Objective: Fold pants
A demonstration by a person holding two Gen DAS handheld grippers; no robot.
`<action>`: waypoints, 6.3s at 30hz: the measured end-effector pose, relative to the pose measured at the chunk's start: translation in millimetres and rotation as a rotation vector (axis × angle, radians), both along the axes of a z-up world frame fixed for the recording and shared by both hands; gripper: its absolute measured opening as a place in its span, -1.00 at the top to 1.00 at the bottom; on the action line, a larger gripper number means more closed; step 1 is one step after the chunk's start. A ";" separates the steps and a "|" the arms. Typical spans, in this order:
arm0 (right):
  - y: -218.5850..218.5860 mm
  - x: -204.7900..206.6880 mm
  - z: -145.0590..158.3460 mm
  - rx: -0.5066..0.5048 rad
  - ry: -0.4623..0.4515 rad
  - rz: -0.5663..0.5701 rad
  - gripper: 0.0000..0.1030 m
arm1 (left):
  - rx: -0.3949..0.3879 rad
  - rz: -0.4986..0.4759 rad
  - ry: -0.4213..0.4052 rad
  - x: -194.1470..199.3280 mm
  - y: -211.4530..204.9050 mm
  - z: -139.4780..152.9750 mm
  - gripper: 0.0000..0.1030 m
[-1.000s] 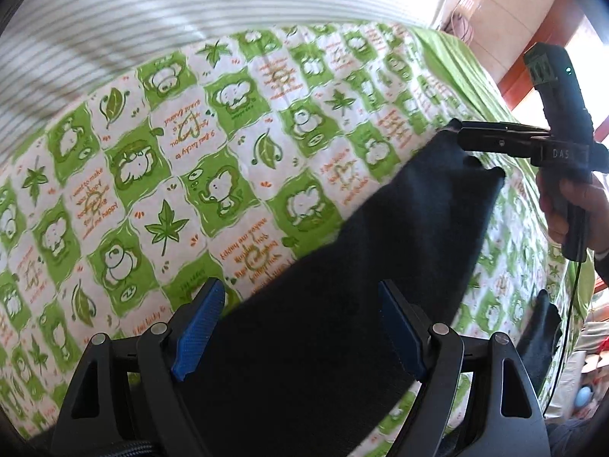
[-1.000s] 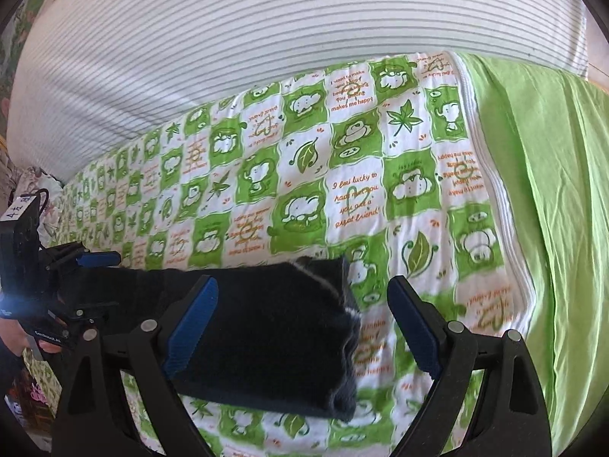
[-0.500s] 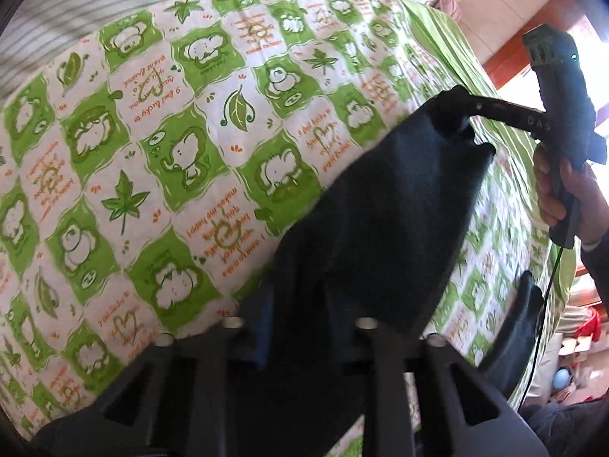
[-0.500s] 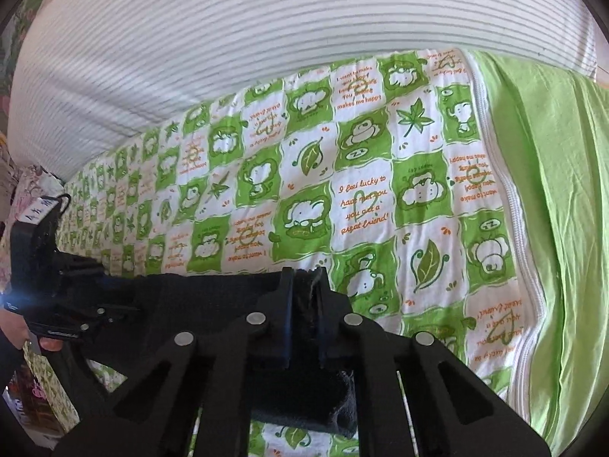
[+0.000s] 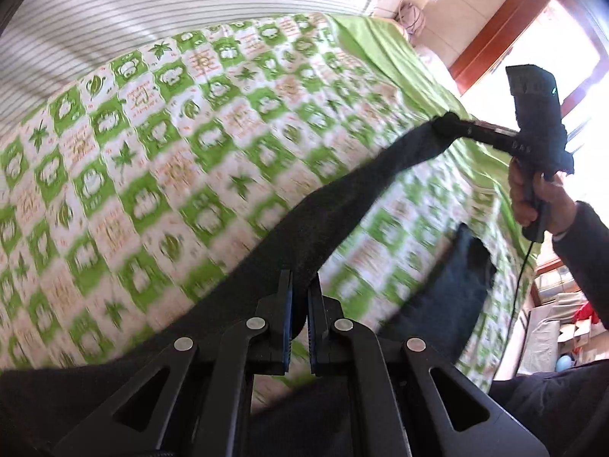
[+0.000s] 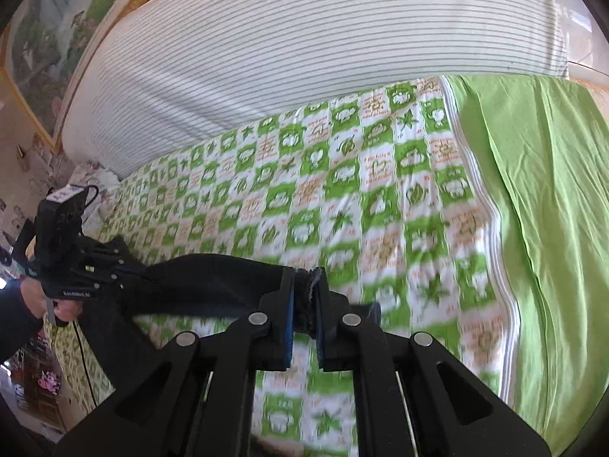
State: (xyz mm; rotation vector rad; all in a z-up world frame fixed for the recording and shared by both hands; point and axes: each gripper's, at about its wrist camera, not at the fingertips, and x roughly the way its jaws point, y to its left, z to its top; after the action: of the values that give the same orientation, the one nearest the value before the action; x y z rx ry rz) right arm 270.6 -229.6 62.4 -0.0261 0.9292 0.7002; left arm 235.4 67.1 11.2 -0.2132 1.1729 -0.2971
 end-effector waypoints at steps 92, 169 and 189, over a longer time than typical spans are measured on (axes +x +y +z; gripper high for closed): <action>270.7 -187.0 -85.3 -0.036 0.273 0.428 -0.03 | -0.059 0.720 -0.013 -256.9 295.2 3.7 -0.07; 318.1 -323.2 -123.4 -0.221 0.203 0.864 0.87 | -0.132 1.029 -0.167 -454.9 245.8 -43.1 0.78; 291.7 -224.3 -74.4 -0.058 0.190 0.487 0.34 | -0.326 1.251 -0.050 -436.4 234.5 -52.6 -0.18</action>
State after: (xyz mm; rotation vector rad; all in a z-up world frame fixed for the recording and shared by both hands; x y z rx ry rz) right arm 46.3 62.1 -12.0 -0.2473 1.1393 1.1398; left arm -201.0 301.6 -41.4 -1.1478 0.7496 0.6141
